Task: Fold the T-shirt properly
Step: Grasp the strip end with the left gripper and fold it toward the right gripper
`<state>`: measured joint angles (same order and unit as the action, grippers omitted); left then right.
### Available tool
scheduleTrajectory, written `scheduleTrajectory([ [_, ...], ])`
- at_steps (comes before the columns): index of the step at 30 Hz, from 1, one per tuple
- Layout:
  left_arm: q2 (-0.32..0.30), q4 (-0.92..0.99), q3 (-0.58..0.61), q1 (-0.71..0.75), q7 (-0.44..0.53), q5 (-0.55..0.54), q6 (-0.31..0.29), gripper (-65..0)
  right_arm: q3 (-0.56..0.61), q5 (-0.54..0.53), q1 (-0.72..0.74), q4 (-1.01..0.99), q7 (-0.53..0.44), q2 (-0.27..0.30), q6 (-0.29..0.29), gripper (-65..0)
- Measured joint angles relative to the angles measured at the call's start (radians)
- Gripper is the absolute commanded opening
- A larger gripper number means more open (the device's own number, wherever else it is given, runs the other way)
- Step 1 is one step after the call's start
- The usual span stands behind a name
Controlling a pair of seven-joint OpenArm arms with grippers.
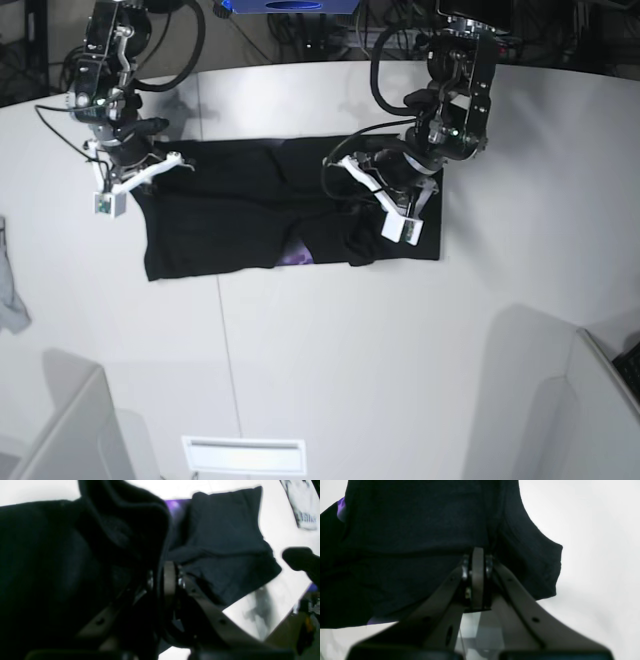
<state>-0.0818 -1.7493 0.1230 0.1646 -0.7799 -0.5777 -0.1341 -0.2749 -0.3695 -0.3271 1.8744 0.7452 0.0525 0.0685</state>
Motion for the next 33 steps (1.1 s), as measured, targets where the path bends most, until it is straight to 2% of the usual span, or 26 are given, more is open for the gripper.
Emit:
scheduleTrajectory([
  [13, 0.044, 0.037, 0.002, -0.031, 0.004, 0.004, 0.004, -65.0, 0.000, 0.000, 0.002, 0.000, 0.000, 0.000, 0.000, -65.0],
  [21, 0.045, 0.038, 0.042, -0.031, 0.002, 0.003, 0.004, -65.0, 0.000, 0.000, 0.002, -0.001, 0.000, -0.001, 0.000, -65.0],
  [33, 0.046, 0.038, 0.034, -0.031, 0.003, 0.004, 0.004, -65.0, 0.002, 0.000, 0.002, -0.001, 0.000, 0.000, 0.000, -65.0],
])
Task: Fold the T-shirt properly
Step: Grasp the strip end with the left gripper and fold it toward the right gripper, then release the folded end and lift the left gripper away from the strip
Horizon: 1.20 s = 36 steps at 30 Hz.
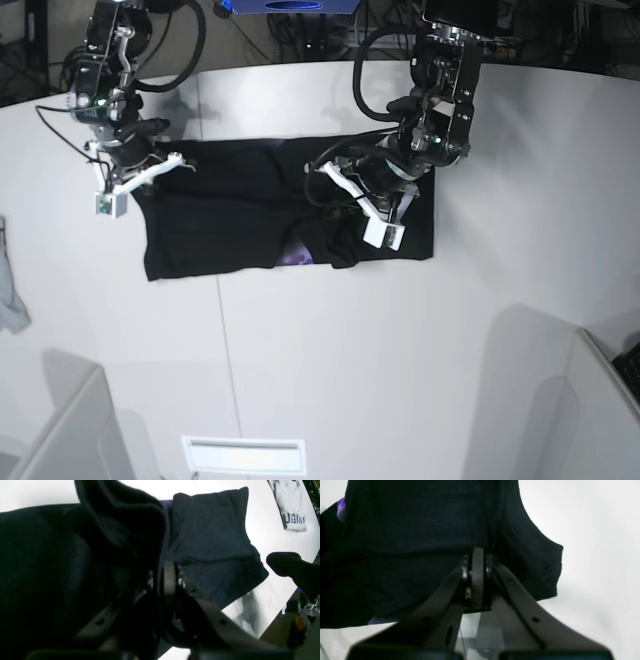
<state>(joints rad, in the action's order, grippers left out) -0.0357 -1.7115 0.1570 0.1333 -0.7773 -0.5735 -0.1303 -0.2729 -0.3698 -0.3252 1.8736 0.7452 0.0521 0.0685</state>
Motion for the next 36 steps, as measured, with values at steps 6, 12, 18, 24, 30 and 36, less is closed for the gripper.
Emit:
scheduleTrajectory([
  [6, 0.000, 0.000, 0.000, 0.000, 0.000, 0.000, 0.000, -65.0, 0.000, 0.000, 0.000, 0.000, 0.000, 0.000, 0.000, -65.0],
  [12, 0.000, 0.000, 0.002, -0.017, 0.003, 0.000, 0.000, -65.0, 0.000, 0.000, 0.000, 0.000, 0.000, 0.000, 0.000, -65.0],
  [18, 0.000, 0.000, 0.005, -0.016, 0.002, 0.000, 0.000, -65.0, 0.000, 0.000, 0.000, 0.000, 0.000, 0.000, 0.000, -65.0],
  [24, 0.000, 0.000, 0.006, -0.016, 0.002, 0.000, 0.000, -65.0, 0.000, 0.000, 0.000, 0.000, 0.000, 0.000, 0.000, -65.0],
  [30, 0.000, 0.000, 0.006, -0.016, 0.002, 0.000, 0.000, -65.0, 0.000, 0.000, 0.000, 0.000, 0.000, 0.000, 0.000, -65.0],
  [36, 0.000, 0.023, 0.008, -0.017, 0.003, -0.004, 0.000, -48.1, 0.000, 0.000, 0.000, 0.000, 0.000, 0.000, 0.000, -65.0],
])
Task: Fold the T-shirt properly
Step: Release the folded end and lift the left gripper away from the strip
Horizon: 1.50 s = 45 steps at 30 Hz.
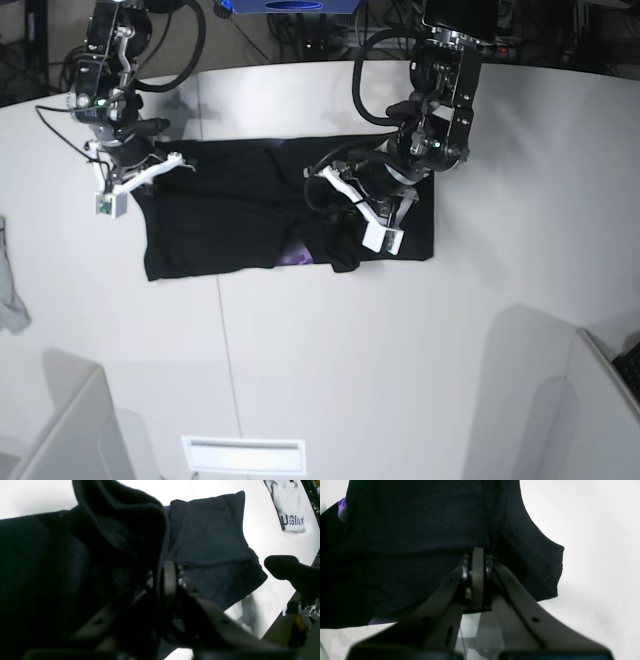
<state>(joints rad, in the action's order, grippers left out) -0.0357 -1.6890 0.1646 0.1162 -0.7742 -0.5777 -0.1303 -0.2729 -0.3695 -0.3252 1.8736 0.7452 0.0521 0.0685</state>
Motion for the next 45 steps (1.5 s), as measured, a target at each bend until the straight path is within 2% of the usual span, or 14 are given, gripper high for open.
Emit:
scheduleTrajectory([
  [3, 0.000, 0.060, 0.000, 0.000, -0.002, 0.004, 0.000, -35.1, 0.000, 0.000, 0.000, 0.000, 0.000, 0.000, 0.000, -65.0],
  [7, -0.002, 0.103, 0.034, -0.029, 0.001, 0.001, 0.002, -26.0, 0.002, 0.000, 0.000, -0.001, 0.000, 0.000, 0.000, -65.0],
  [14, 0.011, 0.103, 0.137, -0.052, 0.002, -0.002, 0.000, -24.8, 0.002, 0.000, -0.001, -0.001, 0.000, 0.000, 0.000, -65.0],
  [21, 0.097, 0.123, 0.144, -0.079, 0.002, -0.003, 0.000, -25.2, 0.002, 0.000, 0.000, -0.001, 0.000, 0.000, 0.000, -65.0],
  [27, 0.093, 0.029, 0.133, -0.043, -0.011, 0.003, 0.003, -25.7, -0.003, 0.000, 0.010, -0.001, 0.002, 0.009, 0.000, -65.0],
  [28, 0.087, -0.014, 0.127, -0.029, 0.001, -0.002, 0.002, -26.5, -0.003, 0.000, 0.014, -0.001, 0.000, 0.010, 0.000, -65.0],
  [30, 0.044, -0.106, 0.081, 0.006, -0.002, -0.030, -0.018, -35.2, -0.002, -0.001, 0.029, -0.001, 0.003, 0.010, 0.000, -65.0],
  [31, 0.020, -0.148, 0.043, 0.032, 0.000, -0.023, -0.013, -42.8, -0.003, 0.000, 0.034, -0.001, 0.008, 0.010, 0.000, -65.0],
  [33, -0.043, -0.195, -0.051, 0.085, 0.001, -0.001, 0.003, -63.4, -0.005, 0.003, 0.045, -0.001, 0.008, 0.010, 0.005, -65.0],
  [34, -0.073, -0.201, -0.095, 0.105, -0.006, -0.002, 0.002, -65.0, -0.005, 0.004, 0.056, -0.002, 0.011, 0.010, 0.045, -60.9],
  [37, -0.121, -0.209, -0.223, 0.166, 0.005, 0.002, 0.003, -65.0, -0.015, -0.008, 0.103, -0.003, 0.060, 0.008, 0.138, -38.3],
  [40, -0.142, -0.209, -0.359, 0.226, -0.001, -0.010, -0.005, -65.0, -0.098, 0.002, 0.166, -0.031, 0.151, 0.008, 0.207, -20.3],
  [41, -0.153, -0.210, -0.411, 0.245, 0.001, -0.009, -0.007, -65.0, -0.124, 0.006, 0.188, -0.056, 0.187, 0.013, 0.233, -18.2],
  [45, -0.158, -0.207, -0.571, 0.288, 0.000, 0.000, -0.005, -65.0, -0.216, 0.002, 0.289, -0.202, 0.254, 0.014, 0.371, -19.7],
])
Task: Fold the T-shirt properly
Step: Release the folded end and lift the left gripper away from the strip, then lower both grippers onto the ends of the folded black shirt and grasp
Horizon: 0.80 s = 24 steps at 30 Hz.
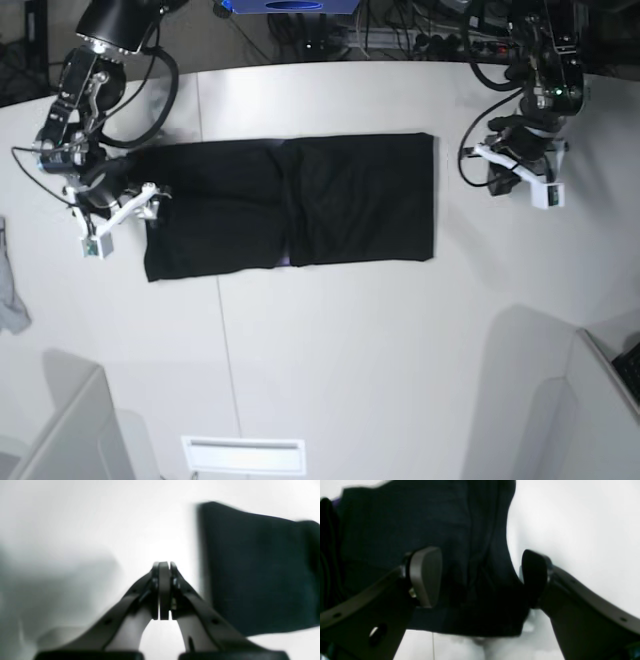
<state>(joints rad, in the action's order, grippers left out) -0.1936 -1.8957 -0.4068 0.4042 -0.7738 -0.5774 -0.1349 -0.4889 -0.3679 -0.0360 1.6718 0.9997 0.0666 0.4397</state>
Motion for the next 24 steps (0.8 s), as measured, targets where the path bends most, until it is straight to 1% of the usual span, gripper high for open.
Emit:
scheduleTrajectory([
  [1, 0.000, 0.000, -0.021, 0.009, 0.004, 0.001, 0.000, -65.0, -0.016, 0.000, 0.021, -0.030, 0.008, 0.010, 0.003, -19.7],
  [2, 0.002, 0.000, -0.040, 0.013, 0.002, 0.000, -0.002, -65.0, -0.034, -0.011, 0.045, -0.066, 0.032, 0.031, 0.030, -19.7],
  [3, -0.001, 0.000, -0.057, 0.020, 0.000, 0.000, -0.003, -65.0, -0.052, 0.004, 0.068, -0.094, 0.044, 0.050, 0.034, -19.7],
  [4, -0.008, 0.001, -0.065, 0.023, -0.001, 0.002, -0.003, -65.0, -0.066, 0.013, 0.084, -0.116, 0.050, 0.061, 0.041, -19.7],
  [5, -0.018, 0.008, -0.065, 0.021, 0.001, 0.000, -0.004, -65.0, -0.080, 0.013, 0.097, -0.134, 0.054, 0.070, 0.061, -19.7],
  [8, -0.027, 0.042, -0.072, 0.013, 0.006, 0.000, -0.007, -65.0, -0.108, 0.006, 0.117, -0.161, 0.096, 0.056, 0.108, -19.7],
  [10, -0.026, 0.061, -0.072, 0.013, 0.001, 0.001, -0.006, -65.0, -0.109, 0.005, 0.129, -0.169, 0.126, 0.043, 0.111, -19.7],
  [13, -0.025, 0.064, -0.068, 0.012, 0.000, -0.001, -0.007, -65.0, -0.111, -0.006, 0.150, -0.168, 0.148, 0.049, 0.112, -19.7],
  [15, -0.026, 0.064, -0.068, 0.011, 0.002, 0.000, -0.007, -65.0, -0.116, -0.034, 0.154, -0.169, 0.165, 0.051, 0.112, -19.7],
  [18, -0.026, 0.068, -0.068, 0.007, 0.003, 0.000, -0.006, -65.0, -0.115, -0.106, 0.158, -0.229, 0.162, 0.050, 0.111, -19.7],
  [24, -0.025, 0.083, -0.067, -0.013, 0.003, 0.000, -0.006, -65.0, -0.114, -0.137, 0.163, -0.335, 0.167, 0.053, 0.111, -19.7],
])
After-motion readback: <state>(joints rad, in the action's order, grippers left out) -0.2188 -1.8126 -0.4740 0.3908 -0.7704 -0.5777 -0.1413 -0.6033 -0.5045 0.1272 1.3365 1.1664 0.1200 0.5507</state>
